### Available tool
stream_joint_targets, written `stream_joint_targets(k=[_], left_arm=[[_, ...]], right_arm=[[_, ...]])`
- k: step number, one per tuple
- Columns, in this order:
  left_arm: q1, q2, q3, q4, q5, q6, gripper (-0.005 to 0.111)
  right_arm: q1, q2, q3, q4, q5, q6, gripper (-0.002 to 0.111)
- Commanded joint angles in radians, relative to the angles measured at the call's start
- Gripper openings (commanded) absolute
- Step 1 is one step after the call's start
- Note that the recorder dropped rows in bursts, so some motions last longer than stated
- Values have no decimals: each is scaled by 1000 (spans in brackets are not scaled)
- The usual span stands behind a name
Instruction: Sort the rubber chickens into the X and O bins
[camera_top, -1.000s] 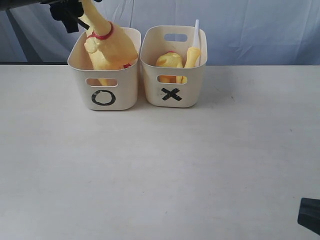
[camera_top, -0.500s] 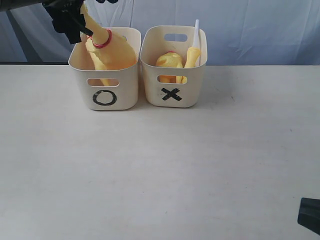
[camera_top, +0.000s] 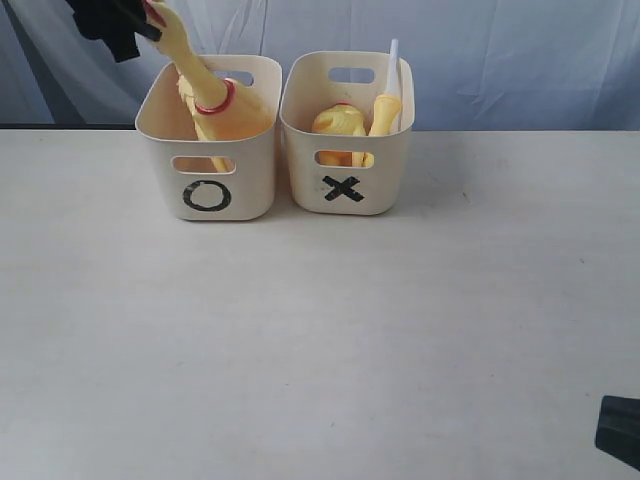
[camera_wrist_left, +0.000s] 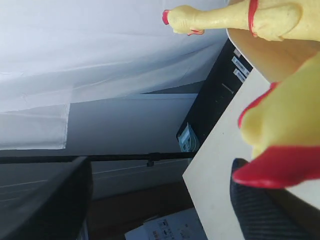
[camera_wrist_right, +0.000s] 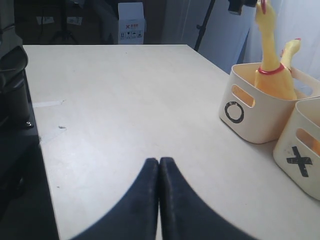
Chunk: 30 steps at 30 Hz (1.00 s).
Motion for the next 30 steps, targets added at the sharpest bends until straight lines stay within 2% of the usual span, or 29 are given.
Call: stream_joint_targets(k=[1,16,21,24,28,30], left_arm=[[-2,-35,-7,-29,16,-9,72],[-2,-125,-7,-36,127,-9,72],[-2,-164,-7,-36,226,-39,68],[-2,-185,-7,-42,256,-73,55],[0,-245,-7,-181,256,-111,21],[0,-285,-7,-248,256,-121,8]], right_arm=[[-5,-6,7,8,-9,1,0],[-5,-6,7,10,-9,1,0],[-5,-6,7,10,-9,1,0],[-5,-6,7,10,-7,1,0],[-5,-6,5,10,-2,1,0],[-5,-6,5,10,-2,1,0]])
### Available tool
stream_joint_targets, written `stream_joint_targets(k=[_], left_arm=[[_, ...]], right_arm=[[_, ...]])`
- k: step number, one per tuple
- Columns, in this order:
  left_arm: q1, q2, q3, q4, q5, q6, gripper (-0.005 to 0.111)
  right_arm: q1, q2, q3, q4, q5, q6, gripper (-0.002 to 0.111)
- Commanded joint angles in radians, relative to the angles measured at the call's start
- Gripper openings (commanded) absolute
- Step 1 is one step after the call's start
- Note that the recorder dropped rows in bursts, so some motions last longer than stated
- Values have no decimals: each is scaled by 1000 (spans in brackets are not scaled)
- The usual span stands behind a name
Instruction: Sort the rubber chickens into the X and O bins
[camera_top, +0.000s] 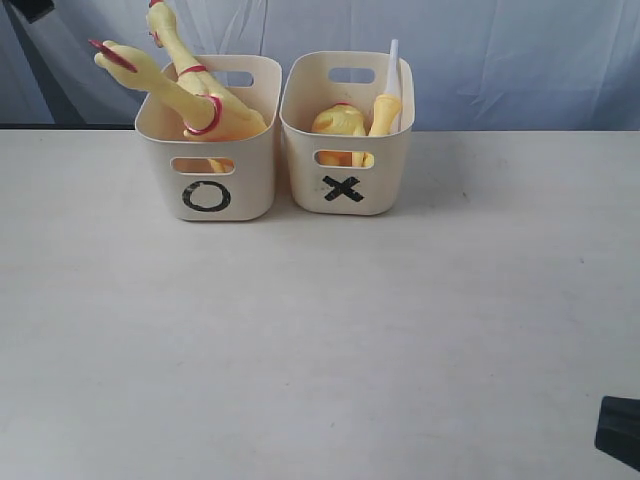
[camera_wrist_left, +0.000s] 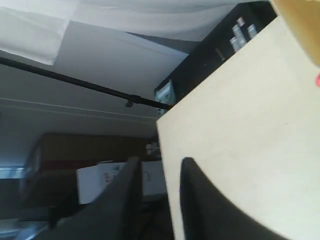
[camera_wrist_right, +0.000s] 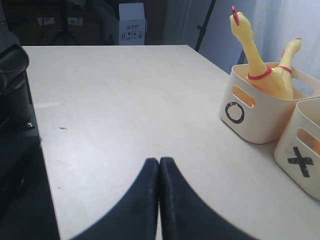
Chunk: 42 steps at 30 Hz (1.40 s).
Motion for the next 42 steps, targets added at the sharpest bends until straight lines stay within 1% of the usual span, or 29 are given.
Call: stream_joint_targets(k=[1,4,8,12,20,24,28,34,39,42], left_arm=[[0,-96,-5,-143,10,-47,0],[0,-167,-5,-194,10,-70,1],[0,-260,1,-213,10,-106,0],[0,-366,40,-224,10,-125,0],[0,-585,187,-276,10,-187,0],[0,-713,268,-343,10,-193,0],[0,-853,372,-347,1,-237,0],[0,-1052,507,-408,-150,-237,0],[0,-1158,618,-442,-240,-237,0],[0,-1217,698,-477,-356,-237,0]], right_arm=[[-5,-6,5,1,-7,1,0],[-5,-6,5,2,-5,1,0],[-5,-6,5,2,-5,1,0],[-5,-6,5,2,-5,1,0],[-5,-6,5,2,-7,1,0],[-5,-6,5,2,-7,1,0],[-5,-6,5,2,-7,1,0],[-5,-6,5,2,-7,1,0],[-5,-6,5,2,-7,1,0],[-5,-11,5,2,-3,1,0]])
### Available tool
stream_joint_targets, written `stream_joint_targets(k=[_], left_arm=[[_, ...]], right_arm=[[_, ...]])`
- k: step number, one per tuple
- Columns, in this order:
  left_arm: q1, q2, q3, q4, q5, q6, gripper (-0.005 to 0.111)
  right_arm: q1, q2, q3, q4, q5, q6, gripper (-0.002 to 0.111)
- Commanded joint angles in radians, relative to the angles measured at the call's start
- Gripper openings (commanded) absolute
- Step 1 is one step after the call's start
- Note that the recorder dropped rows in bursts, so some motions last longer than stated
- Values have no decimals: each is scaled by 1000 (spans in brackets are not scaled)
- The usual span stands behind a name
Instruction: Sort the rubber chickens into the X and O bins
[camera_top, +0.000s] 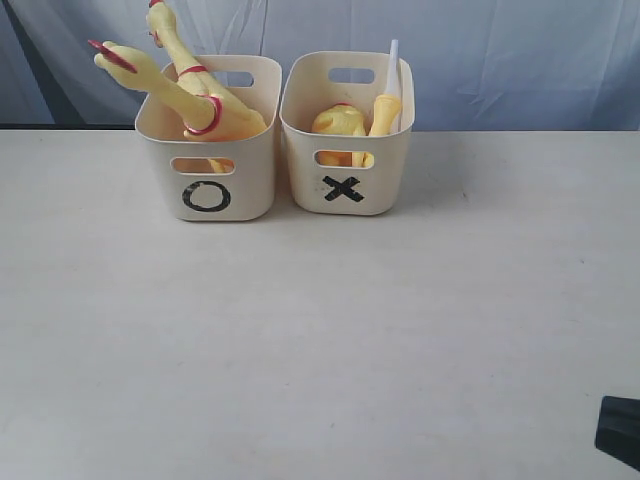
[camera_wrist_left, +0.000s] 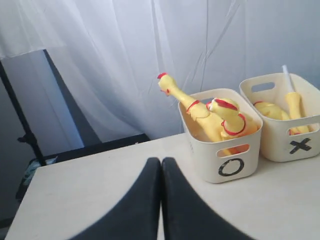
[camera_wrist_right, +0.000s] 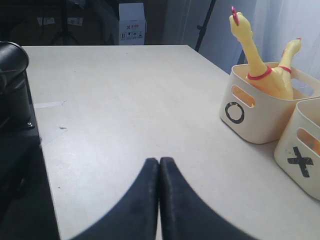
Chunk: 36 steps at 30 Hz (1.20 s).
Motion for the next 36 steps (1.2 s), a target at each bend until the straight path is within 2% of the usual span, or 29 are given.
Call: stream_joint_targets(k=[1,6,16,20,26,36], left_arm=[[0,-84,111,-55,-189,-8,0],[0,-157,262,-84,-472,-8,0],[0,-185,526,-151,-927,-15,0],[0,-185,591,-176,-962,-15,0],[0,-185,621,-172,-903,-10,0],[0,-185,621,-164,-904,-10,0]], right_arm=[[-5,-14,5,2,-3,1,0],[-57,-97,5,5,7,1,0],[-393,-202,5,5,13,1,0],[-461,-202,5,5,17,1,0],[-463,-202,5,5,17,1,0],[-463,-202,5,5,17,1,0]])
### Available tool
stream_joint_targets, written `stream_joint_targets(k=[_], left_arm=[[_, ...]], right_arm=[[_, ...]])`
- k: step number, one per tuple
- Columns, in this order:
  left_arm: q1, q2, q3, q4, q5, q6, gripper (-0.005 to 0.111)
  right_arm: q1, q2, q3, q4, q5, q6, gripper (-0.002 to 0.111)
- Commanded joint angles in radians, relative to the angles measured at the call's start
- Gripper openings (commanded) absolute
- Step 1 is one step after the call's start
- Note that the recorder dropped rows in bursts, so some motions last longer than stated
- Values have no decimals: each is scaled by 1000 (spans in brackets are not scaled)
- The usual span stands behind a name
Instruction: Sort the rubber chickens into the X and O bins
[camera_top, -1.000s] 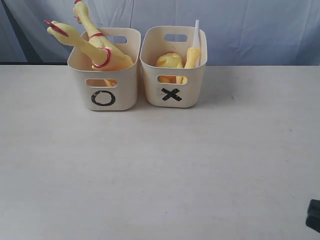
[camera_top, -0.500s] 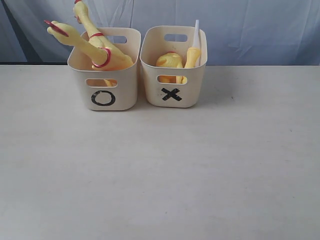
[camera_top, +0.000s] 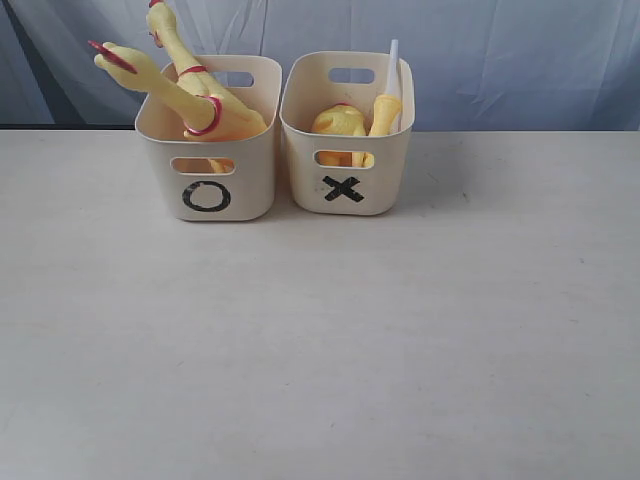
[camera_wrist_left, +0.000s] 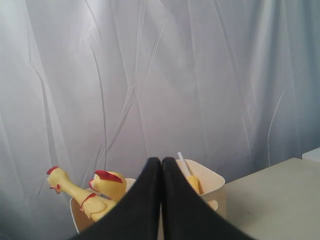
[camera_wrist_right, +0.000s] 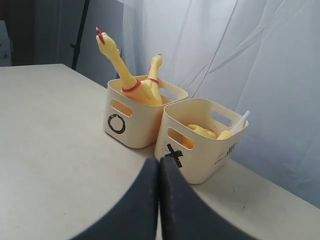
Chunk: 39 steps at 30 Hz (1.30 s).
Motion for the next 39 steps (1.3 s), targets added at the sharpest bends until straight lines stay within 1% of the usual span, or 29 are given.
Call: stream_joint_targets(k=[1,3,4,5,6,7,9,10,11,13,14,15,16,31,33,34,36,39], left_arm=[[0,-6,5,4,6,-2,0],[6,-8,5,4,6,-2,0],[24,-10,5,4,4,-2,0],[68,-11,5,4,0,-2,0],[153,-11,7,4,2,-2,0],[220,-18,7,4,2,-2,0],[378,-63,7,4,2,-2,0],[419,-83,7,4,2,0,0],[484,-122,7,4,2,0,0],[561,-182,7,4,2,0,0],[578,-193,7,4,2,0,0],[588,-193,7,4,-3,0,0],[588,-193,7,4,-17,0,0],[588,-193,7,-1,-3,0,0],[588,-193,7,-13,-3,0,0],[588,-193,7,-34,-5,0,0],[588,-193,7,-69,-5,0,0],[588,-193,37,-79,-46,0,0]], right_arm=[[-6,-4,5,3,-7,1,0],[-15,-19,5,5,-10,1,0],[-23,-27,5,5,-8,1,0],[-36,-30,5,7,-7,1,0],[-53,-30,5,13,-7,1,0],[-69,-30,5,18,-7,1,0],[-98,-30,5,20,-7,1,0],[-102,-30,5,22,-7,1,0],[-107,-30,5,22,-7,1,0],[-107,-30,5,22,-7,1,0],[-107,-30,5,22,-7,1,0],[-107,-30,5,22,-7,1,0],[-107,-30,5,22,-5,1,0],[-107,-30,5,22,-5,1,0],[-107,-30,5,-68,-5,1,0],[-107,-30,5,-193,-5,1,0],[-107,-30,14,-356,-13,1,0],[-107,-30,63,-453,-82,1,0]])
